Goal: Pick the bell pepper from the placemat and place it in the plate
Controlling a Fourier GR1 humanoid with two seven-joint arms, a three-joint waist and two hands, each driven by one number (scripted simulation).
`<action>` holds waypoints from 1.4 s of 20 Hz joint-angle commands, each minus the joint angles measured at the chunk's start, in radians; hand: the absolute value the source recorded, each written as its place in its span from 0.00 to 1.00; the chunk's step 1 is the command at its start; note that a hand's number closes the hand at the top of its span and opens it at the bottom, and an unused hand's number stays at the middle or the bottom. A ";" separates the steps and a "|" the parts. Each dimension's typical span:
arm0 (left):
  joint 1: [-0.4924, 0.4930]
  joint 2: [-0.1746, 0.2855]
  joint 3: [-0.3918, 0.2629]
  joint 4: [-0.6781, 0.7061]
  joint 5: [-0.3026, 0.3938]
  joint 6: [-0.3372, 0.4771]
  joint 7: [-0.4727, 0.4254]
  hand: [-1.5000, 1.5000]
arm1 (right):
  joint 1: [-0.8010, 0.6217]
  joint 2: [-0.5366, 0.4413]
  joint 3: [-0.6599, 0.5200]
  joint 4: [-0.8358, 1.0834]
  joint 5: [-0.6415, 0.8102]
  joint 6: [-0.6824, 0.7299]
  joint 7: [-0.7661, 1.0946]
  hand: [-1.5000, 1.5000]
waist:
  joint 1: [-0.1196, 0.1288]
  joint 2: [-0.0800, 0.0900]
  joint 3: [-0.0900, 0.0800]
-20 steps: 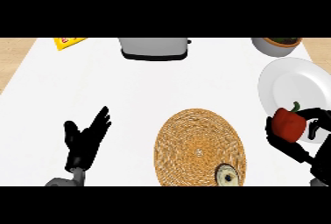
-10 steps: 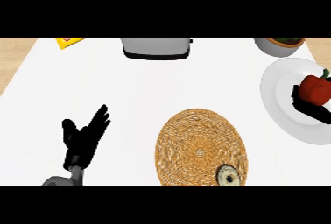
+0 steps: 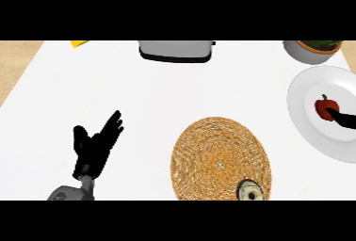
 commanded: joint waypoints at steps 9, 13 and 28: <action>0.002 0.002 0.017 0.011 -0.001 0.001 -0.006 0.50 | -0.193 0.141 -0.225 0.347 -0.192 0.309 -0.420 0.00 | -0.017 -0.004 0.001; 0.026 -0.007 0.004 -0.013 -0.014 0.013 -0.009 0.50 | -0.237 0.084 -0.294 0.494 -0.241 0.470 -0.439 0.00 | -0.016 -0.006 -0.001; 0.057 -0.023 -0.003 -0.035 -0.028 0.029 0.007 0.50 | -0.022 -0.090 -0.272 0.648 -0.169 1.026 -0.710 0.00 | -0.054 -0.015 0.001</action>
